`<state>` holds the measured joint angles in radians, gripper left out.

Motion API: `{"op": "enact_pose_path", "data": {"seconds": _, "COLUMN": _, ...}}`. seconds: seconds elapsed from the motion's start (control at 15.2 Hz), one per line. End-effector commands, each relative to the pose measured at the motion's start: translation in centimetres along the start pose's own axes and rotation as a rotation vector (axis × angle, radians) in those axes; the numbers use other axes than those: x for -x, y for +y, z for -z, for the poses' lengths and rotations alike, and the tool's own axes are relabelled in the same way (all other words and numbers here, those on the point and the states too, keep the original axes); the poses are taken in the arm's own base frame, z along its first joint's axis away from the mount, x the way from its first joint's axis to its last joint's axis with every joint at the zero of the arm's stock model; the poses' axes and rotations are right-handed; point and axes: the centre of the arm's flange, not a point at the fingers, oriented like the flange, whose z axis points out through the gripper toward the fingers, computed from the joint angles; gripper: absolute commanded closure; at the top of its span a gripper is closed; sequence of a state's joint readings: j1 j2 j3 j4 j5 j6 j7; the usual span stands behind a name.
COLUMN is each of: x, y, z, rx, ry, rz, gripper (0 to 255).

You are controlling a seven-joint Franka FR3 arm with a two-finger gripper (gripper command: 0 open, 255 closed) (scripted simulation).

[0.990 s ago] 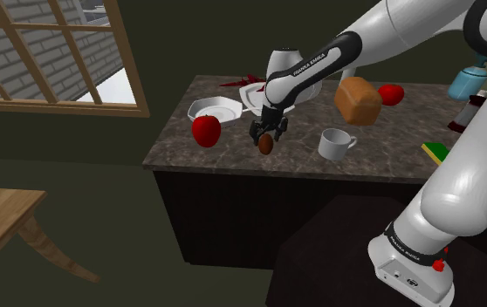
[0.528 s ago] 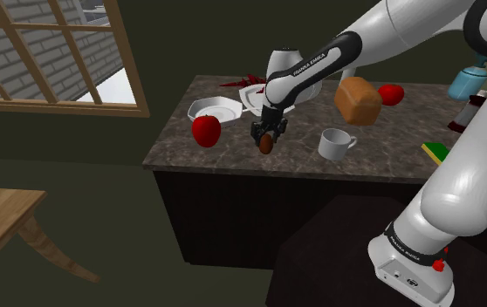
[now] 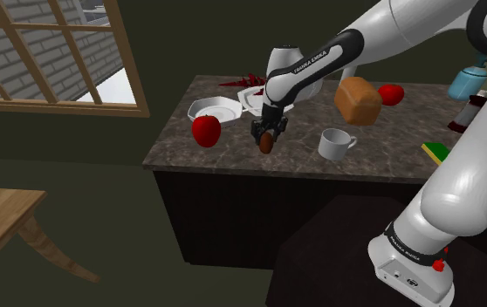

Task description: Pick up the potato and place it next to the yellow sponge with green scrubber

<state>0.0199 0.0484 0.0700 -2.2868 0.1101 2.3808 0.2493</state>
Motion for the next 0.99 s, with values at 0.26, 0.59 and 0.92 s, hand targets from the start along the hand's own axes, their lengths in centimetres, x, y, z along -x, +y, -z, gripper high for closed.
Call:
{"op": "enact_pose_path", "data": {"seconds": 0.26, "x": 0.0, "y": -0.3, "z": 3.0, "rx": 0.000, "ry": 0.000, "rz": 0.000, "gripper": 255}}
{"op": "enact_pose_path", "data": {"seconds": 0.59, "x": -0.1, "y": -0.5, "z": 5.6, "rx": 0.000, "ry": 0.000, "rz": 0.000, "gripper": 255}}
{"op": "enact_pose_path", "data": {"seconds": 0.92, "x": -0.1, "y": -0.8, "z": 8.2, "rx": 0.000, "ry": 0.000, "rz": 0.000, "gripper": 255}}
